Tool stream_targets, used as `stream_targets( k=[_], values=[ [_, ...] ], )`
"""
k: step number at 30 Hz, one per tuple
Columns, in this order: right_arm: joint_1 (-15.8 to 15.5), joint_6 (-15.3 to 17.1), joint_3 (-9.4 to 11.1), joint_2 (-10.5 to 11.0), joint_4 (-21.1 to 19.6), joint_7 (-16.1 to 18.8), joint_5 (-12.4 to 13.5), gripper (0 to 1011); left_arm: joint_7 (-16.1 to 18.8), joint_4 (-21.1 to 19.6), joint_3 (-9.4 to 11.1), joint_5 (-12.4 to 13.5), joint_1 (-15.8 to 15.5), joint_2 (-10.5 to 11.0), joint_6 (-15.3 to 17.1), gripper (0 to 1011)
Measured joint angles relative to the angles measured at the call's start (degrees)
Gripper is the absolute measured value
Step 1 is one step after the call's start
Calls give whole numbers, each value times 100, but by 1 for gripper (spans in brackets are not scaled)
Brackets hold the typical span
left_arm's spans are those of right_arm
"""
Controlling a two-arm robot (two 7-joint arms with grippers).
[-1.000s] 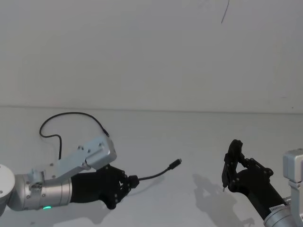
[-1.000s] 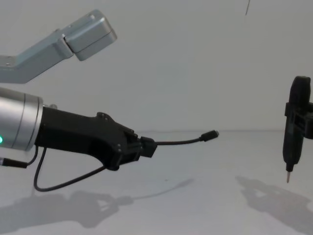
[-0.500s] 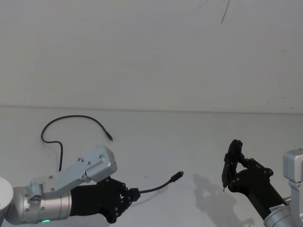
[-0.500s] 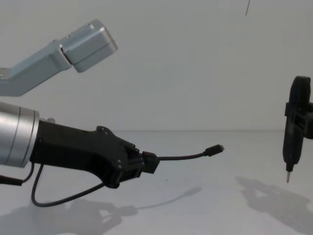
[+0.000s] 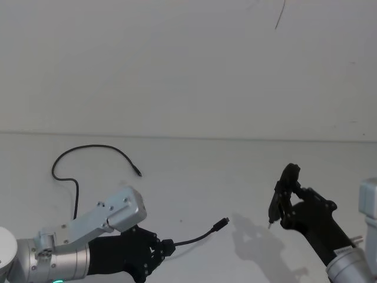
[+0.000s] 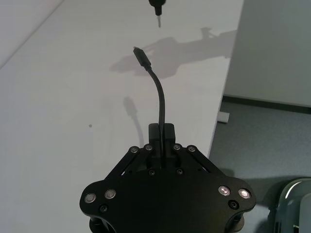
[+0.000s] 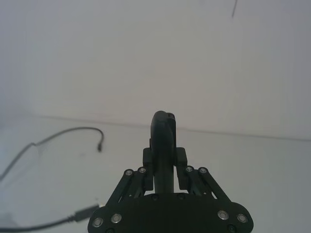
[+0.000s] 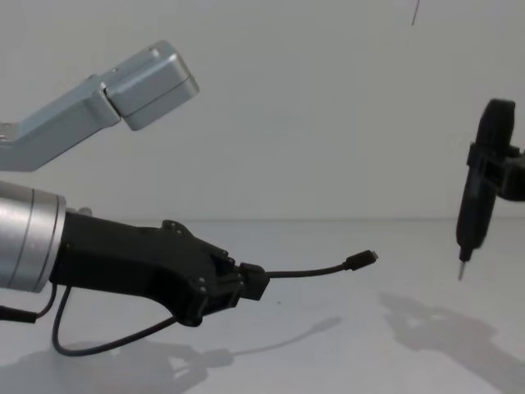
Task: Pick up the data cable with the one hand.
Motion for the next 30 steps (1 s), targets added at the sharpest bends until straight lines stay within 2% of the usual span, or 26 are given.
stream_targets(
  k=[13, 30],
  values=[
    [165, 100, 39, -144, -44, 524, 698, 269, 26, -25, 7, -13, 32, 7, 11, 51],
    [208, 205, 84, -197, 56, 756, 1222, 269, 37, -37, 9, -18, 43, 11, 16, 51]
  ],
)
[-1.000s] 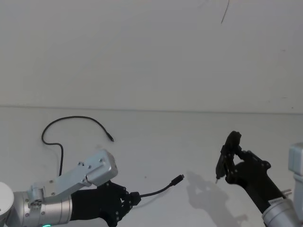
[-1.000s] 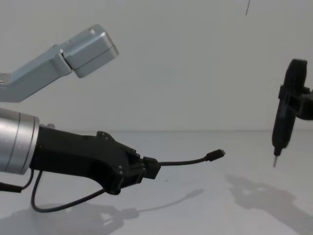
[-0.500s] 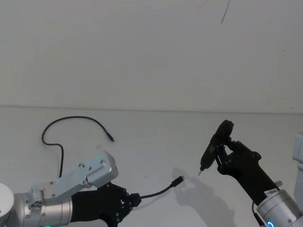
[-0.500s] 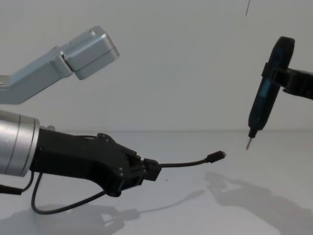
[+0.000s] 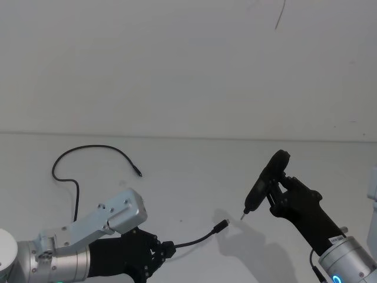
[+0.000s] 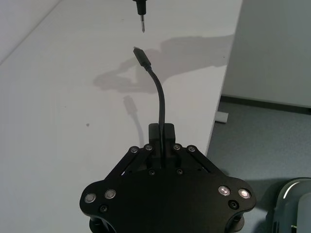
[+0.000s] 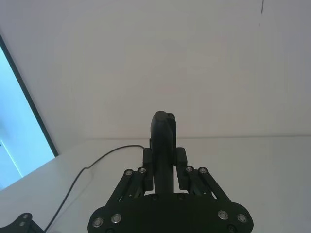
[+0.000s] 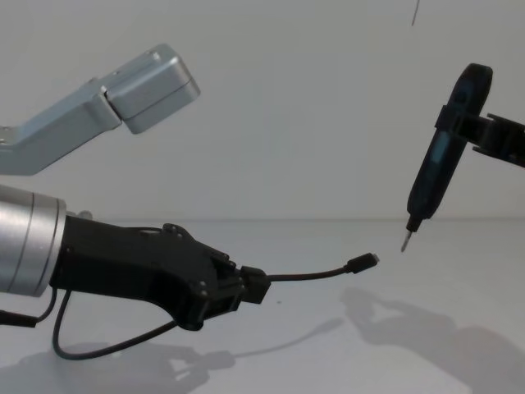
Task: Pick up the data cable with the one hand.
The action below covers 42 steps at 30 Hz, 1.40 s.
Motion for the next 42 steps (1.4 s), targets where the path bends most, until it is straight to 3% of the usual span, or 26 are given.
stream_targets(
  k=[24, 42],
  values=[
    [59, 60, -69, -42, 200, 97, 438, 269, 0, 0, 0, 0, 3, 0, -1, 51],
    [113, -104, -197, 0, 314, -6, 345, 269, 0, 0, -1, 1, 3, 0, -1, 51]
  ],
)
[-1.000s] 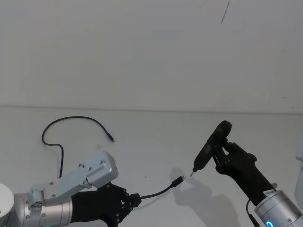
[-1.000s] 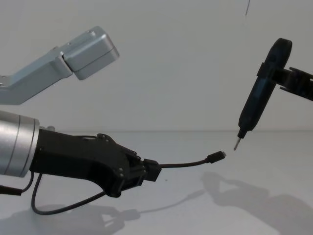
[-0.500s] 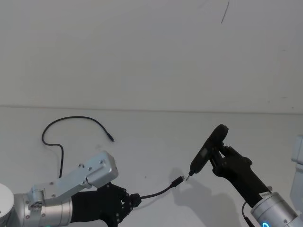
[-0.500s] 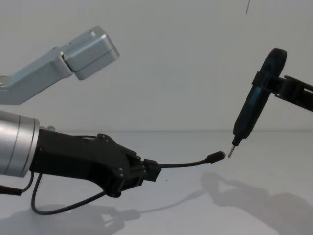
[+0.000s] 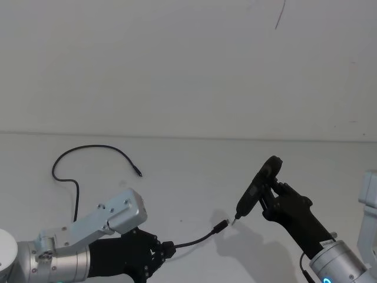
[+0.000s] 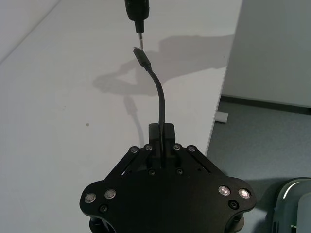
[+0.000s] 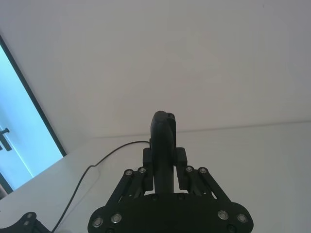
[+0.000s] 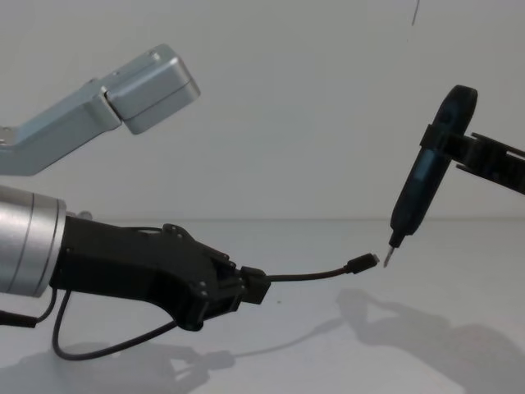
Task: Pick up the data cable with the one hand.
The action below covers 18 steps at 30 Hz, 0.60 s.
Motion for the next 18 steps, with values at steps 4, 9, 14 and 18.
stream_targets(
  k=[4, 9, 14, 18],
  values=[
    [3, -24, -19, 7, -1, -21, -7, 269, 0, 0, 0, 0, 0, 0, 0, 51],
    [4, -34, -31, 8, -21, -30, 36, 269, 0, 0, 0, 0, 0, 0, 0, 51],
    [2, 18, -31, -4, -44, -45, 157, 269, 0, 0, 0, 0, 0, 0, 0, 51],
    [0, 73, -28, -16, -56, -51, 263, 269, 0, 0, 0, 0, 0, -1, 0, 51]
  ],
)
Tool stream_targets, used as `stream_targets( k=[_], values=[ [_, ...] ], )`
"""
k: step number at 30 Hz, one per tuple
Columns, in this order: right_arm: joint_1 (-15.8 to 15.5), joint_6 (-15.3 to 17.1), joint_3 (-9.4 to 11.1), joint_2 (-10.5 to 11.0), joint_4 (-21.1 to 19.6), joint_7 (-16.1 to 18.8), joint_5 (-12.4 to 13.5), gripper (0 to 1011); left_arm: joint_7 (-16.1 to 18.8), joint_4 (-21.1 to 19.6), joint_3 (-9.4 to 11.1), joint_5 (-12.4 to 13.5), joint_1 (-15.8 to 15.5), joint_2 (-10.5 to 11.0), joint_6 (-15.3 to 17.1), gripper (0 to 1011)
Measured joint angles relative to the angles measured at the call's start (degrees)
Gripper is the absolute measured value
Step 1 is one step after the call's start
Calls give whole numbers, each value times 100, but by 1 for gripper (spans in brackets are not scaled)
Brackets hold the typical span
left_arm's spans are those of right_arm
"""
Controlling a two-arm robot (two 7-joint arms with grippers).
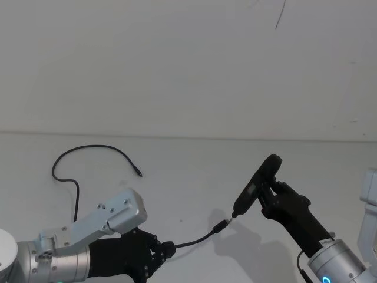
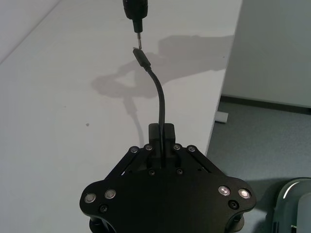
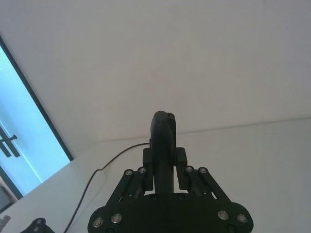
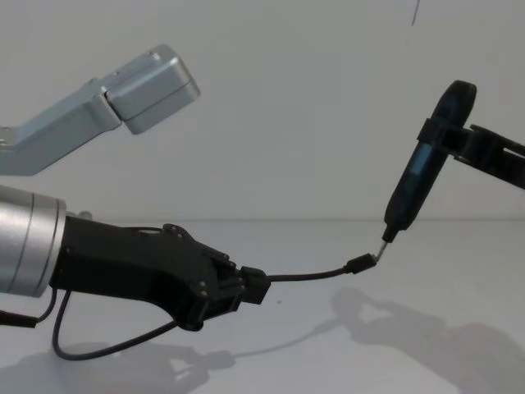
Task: Pick up the data cable with the one hand.
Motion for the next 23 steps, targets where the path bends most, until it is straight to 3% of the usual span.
stream_targets(
  k=[23],
  values=[
    [30, 173, -44, -1, -2, 14, 325, 269, 0, 0, 0, 0, 0, 0, 0, 51]
  ],
)
